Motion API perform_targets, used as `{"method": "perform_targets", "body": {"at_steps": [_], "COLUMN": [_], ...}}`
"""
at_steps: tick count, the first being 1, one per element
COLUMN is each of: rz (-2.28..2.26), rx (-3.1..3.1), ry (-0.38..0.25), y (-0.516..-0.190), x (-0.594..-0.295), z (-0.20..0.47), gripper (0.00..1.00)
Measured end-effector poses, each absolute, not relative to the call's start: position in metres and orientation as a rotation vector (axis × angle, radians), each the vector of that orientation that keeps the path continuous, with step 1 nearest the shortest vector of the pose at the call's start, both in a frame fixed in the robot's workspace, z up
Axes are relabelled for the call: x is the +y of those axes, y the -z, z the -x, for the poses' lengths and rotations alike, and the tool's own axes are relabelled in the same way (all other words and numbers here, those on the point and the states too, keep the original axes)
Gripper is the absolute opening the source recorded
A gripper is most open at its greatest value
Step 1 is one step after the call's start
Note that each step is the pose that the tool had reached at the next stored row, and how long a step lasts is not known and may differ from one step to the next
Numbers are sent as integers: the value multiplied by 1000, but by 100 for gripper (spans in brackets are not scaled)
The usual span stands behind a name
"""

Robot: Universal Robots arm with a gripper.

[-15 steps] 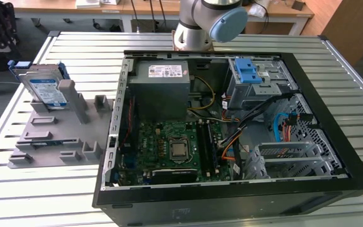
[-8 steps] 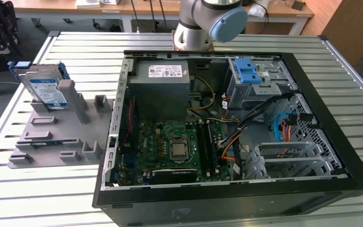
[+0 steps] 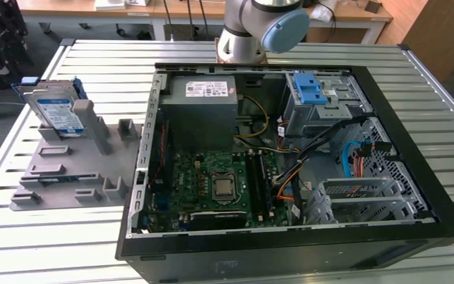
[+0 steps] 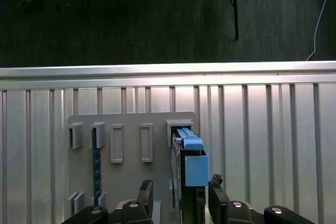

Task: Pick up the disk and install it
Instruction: 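Pick up the disk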

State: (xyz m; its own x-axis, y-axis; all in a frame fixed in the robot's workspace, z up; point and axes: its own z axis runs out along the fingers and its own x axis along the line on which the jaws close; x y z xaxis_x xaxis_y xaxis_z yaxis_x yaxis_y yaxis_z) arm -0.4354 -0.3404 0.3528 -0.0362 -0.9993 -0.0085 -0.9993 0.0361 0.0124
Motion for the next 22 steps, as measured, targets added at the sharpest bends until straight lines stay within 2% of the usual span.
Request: {"method": "perform_targets", "body": {"at_steps": [1,2,3,22], "rz": [-2178,-2177,-2176,-2168], "rx": [-2260,-2261,-2262,-2270], "ry": [23,23,23,23], "y": [-352,-351,-350,-332], "x": [-340,-340,-340,-335], "z": [435,435,435,438], "gripper": [58,58,65,65]}}
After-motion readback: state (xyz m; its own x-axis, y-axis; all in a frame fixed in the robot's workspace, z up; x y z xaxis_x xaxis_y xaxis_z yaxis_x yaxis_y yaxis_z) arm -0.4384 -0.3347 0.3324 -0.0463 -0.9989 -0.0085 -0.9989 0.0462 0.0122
